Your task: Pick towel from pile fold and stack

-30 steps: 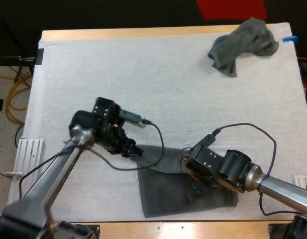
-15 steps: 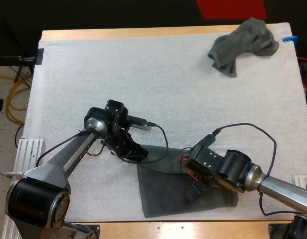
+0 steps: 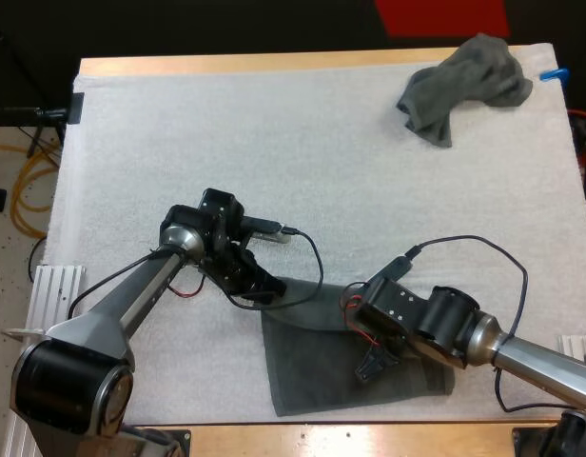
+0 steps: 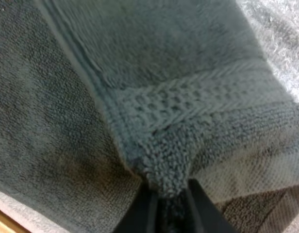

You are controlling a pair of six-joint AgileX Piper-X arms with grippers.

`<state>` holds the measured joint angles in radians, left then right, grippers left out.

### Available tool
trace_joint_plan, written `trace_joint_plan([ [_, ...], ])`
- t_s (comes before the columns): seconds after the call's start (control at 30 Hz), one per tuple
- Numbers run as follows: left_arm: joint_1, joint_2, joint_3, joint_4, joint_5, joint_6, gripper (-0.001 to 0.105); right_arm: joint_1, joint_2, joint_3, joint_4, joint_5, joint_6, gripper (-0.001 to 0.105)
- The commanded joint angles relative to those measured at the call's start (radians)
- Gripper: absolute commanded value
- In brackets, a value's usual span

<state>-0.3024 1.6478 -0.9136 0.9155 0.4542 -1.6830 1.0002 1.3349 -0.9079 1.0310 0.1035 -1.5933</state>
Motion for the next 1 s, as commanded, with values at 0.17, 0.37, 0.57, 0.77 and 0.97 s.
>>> trace_joint_plan([
  [0.17,-0.009,-0.089,-0.001,0.007,0.101,0.0,0.0,0.0,-0.016,-0.007,0.009,0.232,-0.008,0.0],
  [0.37,-0.009,-0.342,-0.086,0.056,0.136,-0.079,0.0,-0.042,-0.085,-0.063,0.057,0.366,-0.042,0.0],
  [0.57,-0.009,-0.508,-0.24,0.101,0.176,-0.145,0.0,-0.066,-0.155,-0.243,0.127,0.372,-0.1,0.0],
  [0.77,-0.009,-0.583,-0.33,0.212,0.187,-0.146,0.0,-0.066,-0.173,-0.416,0.238,0.317,-0.101,0.0],
  [0.97,-0.009,-0.674,-0.33,0.325,0.187,-0.153,0.0,-0.066,-0.179,-0.506,0.324,0.159,-0.101,0.0],
])
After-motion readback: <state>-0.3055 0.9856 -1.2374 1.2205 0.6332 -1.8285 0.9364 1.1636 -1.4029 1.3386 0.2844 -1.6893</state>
